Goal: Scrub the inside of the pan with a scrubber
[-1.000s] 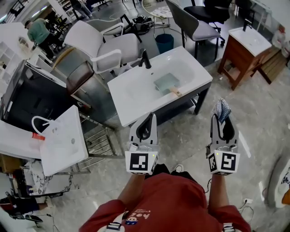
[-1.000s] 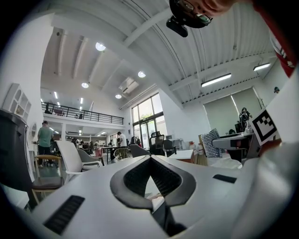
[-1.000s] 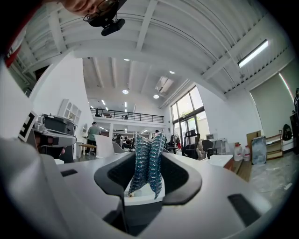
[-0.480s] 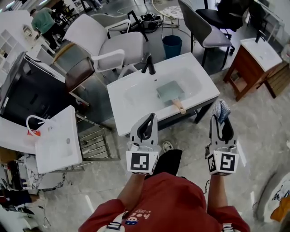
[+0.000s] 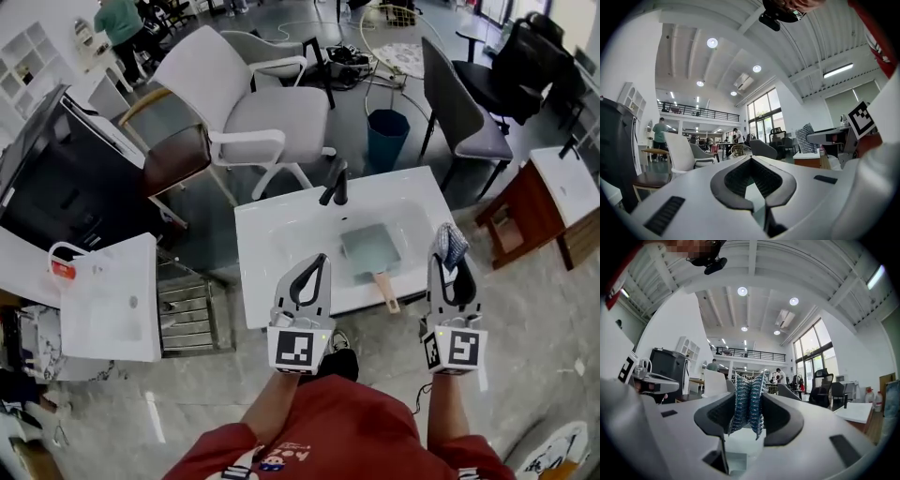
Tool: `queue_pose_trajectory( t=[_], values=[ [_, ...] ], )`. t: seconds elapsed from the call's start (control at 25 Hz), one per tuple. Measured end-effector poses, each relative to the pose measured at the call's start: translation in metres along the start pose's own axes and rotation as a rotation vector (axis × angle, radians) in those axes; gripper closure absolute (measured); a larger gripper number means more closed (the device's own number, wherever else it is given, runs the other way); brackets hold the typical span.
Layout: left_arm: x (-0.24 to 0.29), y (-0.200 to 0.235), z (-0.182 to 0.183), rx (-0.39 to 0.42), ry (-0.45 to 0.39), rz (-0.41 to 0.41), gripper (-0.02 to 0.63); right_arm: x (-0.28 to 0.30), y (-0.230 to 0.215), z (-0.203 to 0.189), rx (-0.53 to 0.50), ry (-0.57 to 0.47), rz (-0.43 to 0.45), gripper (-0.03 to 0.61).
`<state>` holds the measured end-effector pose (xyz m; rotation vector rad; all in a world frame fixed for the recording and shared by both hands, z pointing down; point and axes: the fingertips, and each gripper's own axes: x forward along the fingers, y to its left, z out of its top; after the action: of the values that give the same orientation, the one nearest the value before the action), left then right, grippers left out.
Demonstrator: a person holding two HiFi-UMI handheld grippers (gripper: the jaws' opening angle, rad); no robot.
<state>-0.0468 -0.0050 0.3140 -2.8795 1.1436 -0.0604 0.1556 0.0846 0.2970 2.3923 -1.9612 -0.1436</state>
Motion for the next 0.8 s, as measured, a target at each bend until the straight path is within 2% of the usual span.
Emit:
queue_pose_trajectory(
  t=[0.16, 0.32, 0.8],
  values=[
    [0.028, 0.032, -0.002, -0.035, 0.007, 0.057, 0.604, 0.052, 0.011, 0.0, -0.028, 0.004, 0.059, 0.393],
    [0.05, 0.053, 0.0, -0.025, -0.017, 0.074, 0.604, 0.087, 0.018, 0.006, -0.039, -0.007, 0.091, 0.39],
    [0.067, 0.089, -0.008, -0.04, 0.025, 0.169, 0.604, 0.141, 0.036, -0.005, -0.031, 0.007, 0.186, 0.389]
  ],
)
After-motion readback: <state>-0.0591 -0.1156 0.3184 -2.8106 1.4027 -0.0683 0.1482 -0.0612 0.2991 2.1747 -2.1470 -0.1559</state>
